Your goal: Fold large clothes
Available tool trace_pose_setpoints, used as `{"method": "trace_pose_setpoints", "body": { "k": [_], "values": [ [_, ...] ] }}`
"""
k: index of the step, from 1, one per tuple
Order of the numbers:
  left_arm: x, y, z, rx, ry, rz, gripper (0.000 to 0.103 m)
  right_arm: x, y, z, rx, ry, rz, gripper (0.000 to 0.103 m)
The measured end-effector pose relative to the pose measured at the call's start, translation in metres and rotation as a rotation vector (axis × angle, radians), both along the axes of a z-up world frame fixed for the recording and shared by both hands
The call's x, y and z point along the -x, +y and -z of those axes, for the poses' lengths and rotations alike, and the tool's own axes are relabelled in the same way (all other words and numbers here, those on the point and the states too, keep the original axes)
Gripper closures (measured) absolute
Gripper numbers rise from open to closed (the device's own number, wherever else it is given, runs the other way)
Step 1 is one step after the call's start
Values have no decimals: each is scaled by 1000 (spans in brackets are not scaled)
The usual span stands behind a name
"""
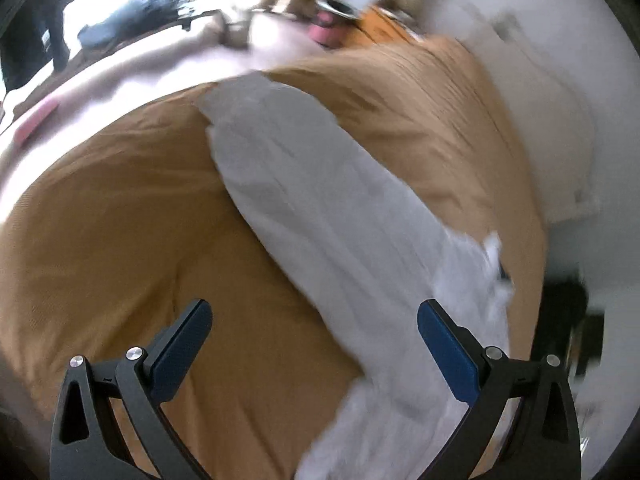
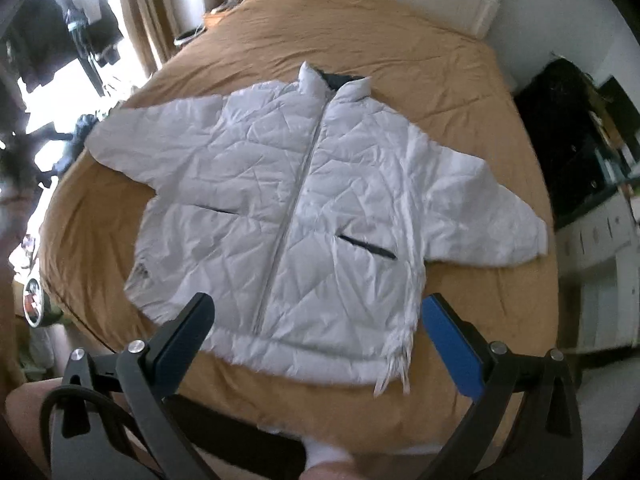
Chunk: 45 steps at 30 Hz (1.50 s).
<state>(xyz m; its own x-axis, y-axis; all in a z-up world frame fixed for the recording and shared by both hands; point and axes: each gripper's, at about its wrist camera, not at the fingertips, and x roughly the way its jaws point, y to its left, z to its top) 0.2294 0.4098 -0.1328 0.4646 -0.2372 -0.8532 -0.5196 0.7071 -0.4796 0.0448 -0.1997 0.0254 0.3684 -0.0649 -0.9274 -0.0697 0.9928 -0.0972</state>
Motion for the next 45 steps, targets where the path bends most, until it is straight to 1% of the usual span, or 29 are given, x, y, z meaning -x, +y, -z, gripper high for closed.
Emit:
{"method": "trace_pose_setpoints", "body": {
  "k": [2, 4, 7, 11, 12, 13, 14, 15, 16, 18, 19, 21, 24, 25, 26, 27, 30, 31, 32, 33, 34, 35, 37, 38, 39, 40, 41, 42, 45],
  "values": [
    [-32, 27, 37, -1, 12, -29, 1, -29, 1, 21, -5, 34, -4, 0],
    [-53, 43, 64, 5, 18, -42, 1, -60, -1, 49, -14, 59, -7, 0],
    [-89, 58, 102, 45, -8, -54, 1, -91, -3, 80, -17, 69, -21, 0],
    [-105, 66, 135, 54, -25, -113, 2, -111, -10, 124, 21, 127, -32, 0],
    [-105, 67, 141, 47, -53, -137, 2, -113, -13, 136, 30, 151, -25, 0],
    [-104, 69, 141, 28, -86, -148, 6, -116, -17, 145, 29, 171, -20, 0],
    [-105, 69, 140, 6, -113, -149, 12, -118, -22, 155, 26, 190, -11, 0],
    [-104, 67, 137, -17, -122, -142, 43, -118, -27, 161, 24, 201, 1, 0],
    [-104, 67, 137, -24, -115, -137, 87, -118, -32, 167, 14, 213, 20, 0],
    [-101, 67, 136, 43, -139, -142, 91, -117, -41, 174, -22, 224, 60, 0],
    [-96, 67, 131, 48, -157, -153, 92, -116, -46, 176, -52, 216, 78, 0],
    [-84, 61, 112, 27, -209, -160, 94, -112, -53, 178, -100, 193, 115, 0],
    [-68, 42, 69, -52, -330, -151, 96, -105, -60, 178, -138, 167, 147, 0],
    [-61, 28, 43, -98, -379, -134, 96, -102, -62, 176, -148, 151, 153, 0],
    [-59, 14, 22, -110, -432, -120, 97, -99, -65, 173, -164, 130, 162, 0],
    [-56, 3, 8, -114, -466, -112, 99, -98, -67, 173, -178, 115, 169, 0],
    [-46, -57, -53, -88, -621, -47, 99, -96, -76, 171, -214, 55, 198, 0],
    [-45, -95, -76, -98, -676, 2, 99, -96, -78, 171, -201, 30, 199, 0],
    [-45, -115, -86, -106, -699, 30, 99, -95, -80, 171, -191, 11, 200, 0],
    [-48, -148, -98, -113, -722, 84, 99, -94, -81, 171, -182, -8, 200, 0],
    [-50, -191, -107, -95, -752, 156, 97, -93, -83, 173, -177, -18, 205, 0],
    [-56, -215, -108, -77, -757, 194, 97, -91, -87, 175, -171, -23, 217, 0],
    [-65, -288, -101, -1, -749, 321, 97, -87, -96, 179, -179, -23, 235, 0],
    [-66, -309, -96, 15, -741, 357, 97, -85, -103, 181, -187, -20, 248, 0],
    [-71, -352, -83, 27, -715, 436, 97, -83, -110, 183, -195, -20, 265, 0],
    [-75, -378, -72, 26, -696, 483, 97, -79, -118, 183, -205, -23, 285, 0],
    [-78, -412, -54, 38, -665, 538, 97, -76, -125, 183, -211, -28, 303, 0],
    [-80, -431, -41, 50, -641, 568, 97, -72, -132, 183, -214, -35, 322, 0],
    [-91, -509, 33, 92, -508, 677, 97, -62, -155, 184, -235, -47, 384, 0]
  ]
}}
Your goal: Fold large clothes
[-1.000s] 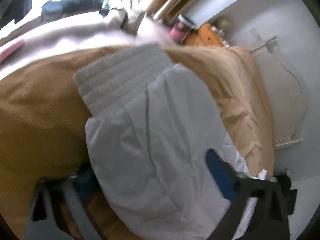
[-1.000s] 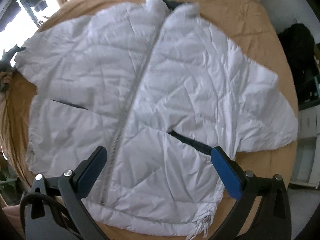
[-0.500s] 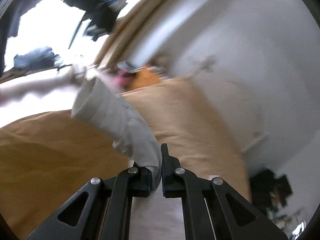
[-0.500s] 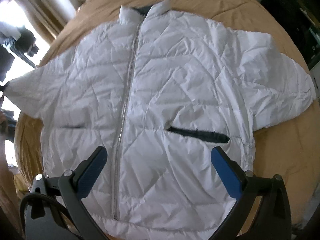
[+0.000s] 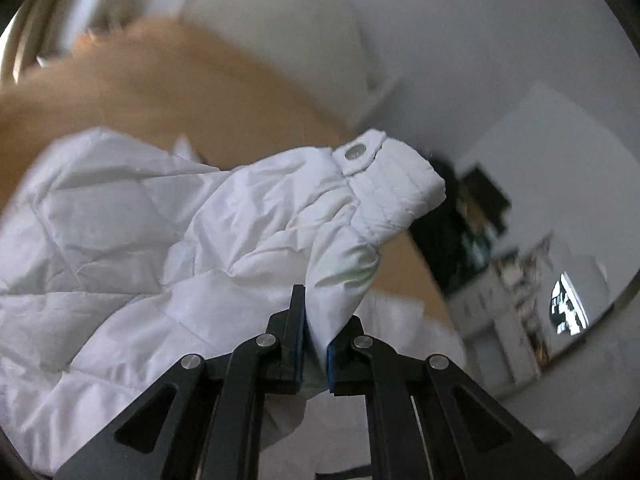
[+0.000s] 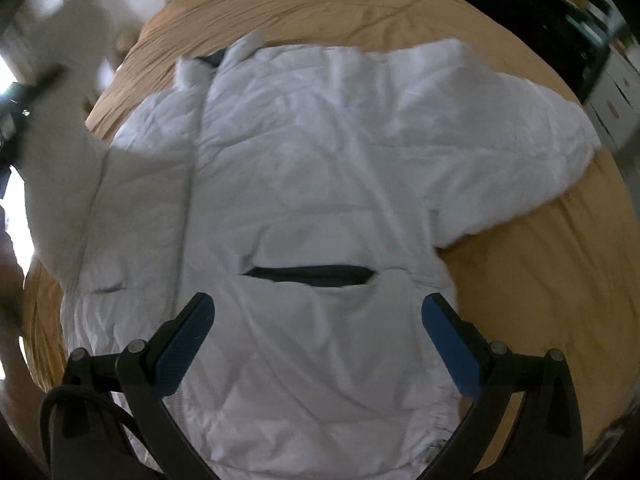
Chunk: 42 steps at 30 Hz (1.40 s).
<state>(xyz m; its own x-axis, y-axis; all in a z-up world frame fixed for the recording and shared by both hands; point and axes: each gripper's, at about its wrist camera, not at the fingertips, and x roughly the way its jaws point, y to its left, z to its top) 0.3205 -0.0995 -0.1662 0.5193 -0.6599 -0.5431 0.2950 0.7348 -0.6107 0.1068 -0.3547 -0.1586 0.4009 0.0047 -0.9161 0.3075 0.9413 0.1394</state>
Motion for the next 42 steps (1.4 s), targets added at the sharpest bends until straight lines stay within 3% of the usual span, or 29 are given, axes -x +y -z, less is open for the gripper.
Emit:
{"method": "trace_pose_setpoints", "body": {
  "k": [3, 6, 7, 9, 11, 15, 17, 18, 19, 20, 22, 23, 26, 27, 28, 30, 32, 35, 38, 42],
  "values": [
    [-13, -50, 75, -74, 136, 57, 97, 8, -18, 2, -17, -3, 54, 0],
    [-23, -66, 139, -150, 257, 67, 95, 15, -32, 7, -50, 1, 91, 0],
    [-24, -66, 158, -141, 278, 61, 95, 16, -36, 9, -60, 6, 102, 0],
    [-30, -61, 162, -94, 291, 51, 94, 16, -40, 12, -80, 14, 115, 0],
    [-38, -57, 161, -56, 371, 63, 94, 17, -43, 13, -90, 12, 123, 0],
    [-33, -45, 134, 68, 411, 115, 90, 19, -48, 12, -89, 6, 153, 0],
    [-31, -33, 121, 153, 405, 159, 72, 18, -48, 9, -87, -4, 156, 0],
    [-31, -34, 110, 192, 404, 181, 31, 18, -46, 9, -82, -7, 156, 0],
    [-28, -28, 104, 285, 400, 203, 3, 16, -44, 8, -72, -12, 154, 0],
    [-21, -21, 98, 362, 384, 200, 0, 14, -42, 6, -68, -17, 151, 0],
    [-17, -17, 85, 405, 367, 222, 0, 9, -38, 4, -70, -25, 141, 0],
    [-16, -11, 78, 383, 347, 219, 0, 6, -35, 2, -68, -28, 137, 0],
    [-18, 18, 46, 160, 239, 123, 0, -6, -28, -6, -42, -48, 124, 0],
    [-21, 33, 37, 51, 194, 77, 1, -14, -24, -10, -40, -60, 112, 0],
    [-21, 45, 34, -8, 179, 52, 1, -24, -20, -13, -38, -71, 94, 0],
    [-20, 75, 31, -207, 161, -23, 1, -49, -8, -18, -37, -97, 40, 0],
    [-21, 92, 38, -316, 160, -77, 1, -80, 8, -19, -16, -112, -10, 0],
    [-13, 117, 63, -391, 187, -104, 1, -128, 33, -13, -20, -165, -91, 0],
    [-13, 132, 91, -444, 244, -105, 2, -164, 46, 15, -23, -147, -114, 0],
    [-12, 129, 117, -500, 246, -92, 2, -194, 43, 77, 73, -12, -82, 8]
  ]
}}
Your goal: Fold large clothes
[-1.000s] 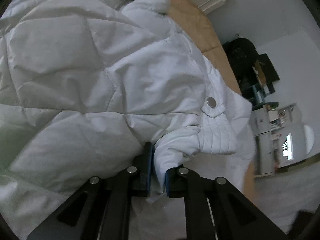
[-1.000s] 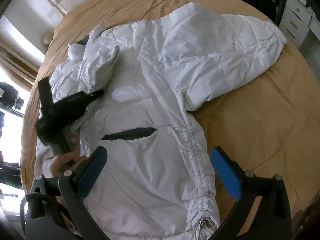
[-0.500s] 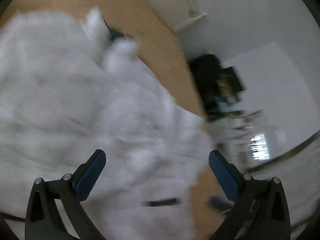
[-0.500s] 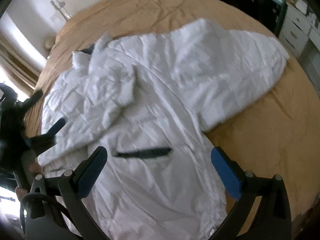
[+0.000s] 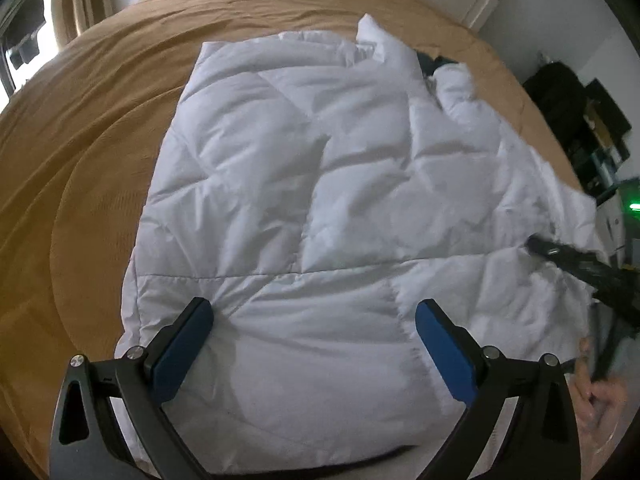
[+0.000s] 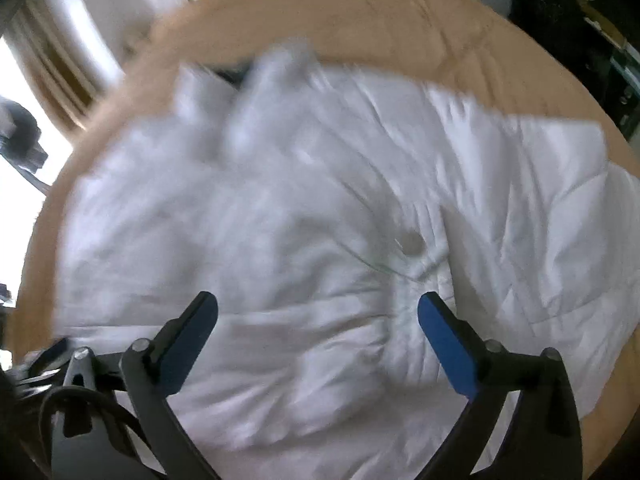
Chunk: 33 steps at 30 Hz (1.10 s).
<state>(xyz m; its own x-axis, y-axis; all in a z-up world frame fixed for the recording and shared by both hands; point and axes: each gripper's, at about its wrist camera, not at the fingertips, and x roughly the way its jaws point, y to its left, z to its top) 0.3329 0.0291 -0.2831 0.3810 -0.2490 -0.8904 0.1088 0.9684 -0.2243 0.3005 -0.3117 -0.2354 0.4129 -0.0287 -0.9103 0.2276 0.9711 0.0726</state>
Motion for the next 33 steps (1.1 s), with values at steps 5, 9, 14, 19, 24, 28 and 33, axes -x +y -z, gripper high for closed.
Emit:
{"method": "trace_pose_setpoints", "body": {
  "k": [5, 9, 14, 19, 24, 28, 33],
  "values": [
    [0, -14, 12, -79, -28, 14, 1, 6, -19, 30, 97, 25, 17, 6],
    [4, -15, 11, -121, -45, 10, 1, 16, -13, -7, 147, -57, 39, 7],
    [6, -14, 8, -132, -55, 5, 1, -1, 35, -39, 60, -132, -73, 7],
    [8, -15, 10, -127, -56, 16, 0, -40, 47, 23, 154, 46, -76, 2],
    [10, -21, 13, -147, -61, 29, 0, -49, 37, 25, 148, 49, -84, 1],
    [9, -18, 14, -132, -55, 26, 0, -18, 4, -22, 130, -52, -6, 1],
    [7, -21, 16, -142, -50, 15, 0, 43, -114, -58, 56, -63, 146, 0]
  ]
}}
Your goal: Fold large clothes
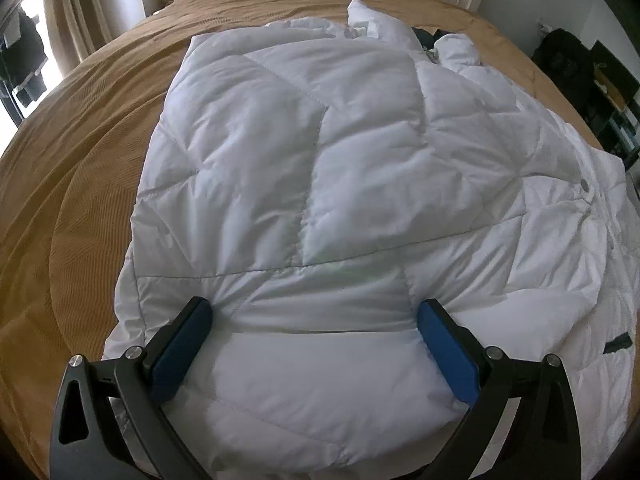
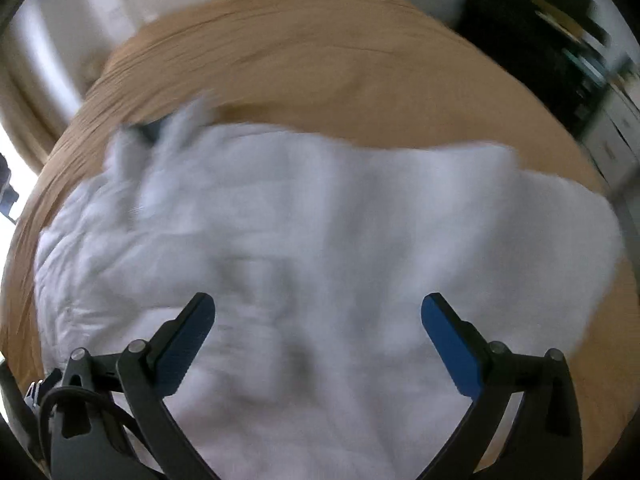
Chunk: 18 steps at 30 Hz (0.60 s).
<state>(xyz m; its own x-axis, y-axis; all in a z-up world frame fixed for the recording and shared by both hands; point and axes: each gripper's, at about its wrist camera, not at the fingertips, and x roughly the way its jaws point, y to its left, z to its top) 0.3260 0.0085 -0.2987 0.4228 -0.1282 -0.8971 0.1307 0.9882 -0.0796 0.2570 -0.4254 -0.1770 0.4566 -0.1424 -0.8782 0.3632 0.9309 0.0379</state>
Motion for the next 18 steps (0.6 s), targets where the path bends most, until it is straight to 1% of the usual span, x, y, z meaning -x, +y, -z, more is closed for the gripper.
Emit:
{"method": "trace_pose_setpoints", "body": {
  "k": [2, 4, 5, 6, 8, 9, 13, 14, 17, 18],
  "values": [
    [-4, -1, 0, 0, 7, -18, 0, 30, -47, 0, 4, 22, 63, 0],
    [-5, -2, 2, -4, 6, -31, 0, 53, -105, 3, -1, 59, 168, 0],
    [-7, -3, 2, -6, 5, -35, 0, 70, -137, 8, -40, 68, 230, 0],
    [-7, -4, 3, -10, -1, -38, 0, 77, -158, 8, -73, 64, 269, 0],
    [-7, -4, 4, -10, -8, -38, 0, 96, -198, 19, -145, 41, 345, 0],
    [-8, -4, 4, -9, -11, -40, 0, 105, -215, 24, -157, 29, 384, 0],
    [-8, -5, 6, -9, -8, -47, 0, 124, -262, 48, -208, 11, 505, 0],
    [-8, -6, 6, -11, -7, -47, 0, 127, -271, 56, -245, -3, 536, 0],
    [-8, -5, 6, -8, -1, -42, 0, 129, -286, 74, -359, -48, 577, 0],
    [-9, -4, 5, -6, 2, -41, 0, 129, -290, 77, -364, -58, 587, 0]
  ]
}}
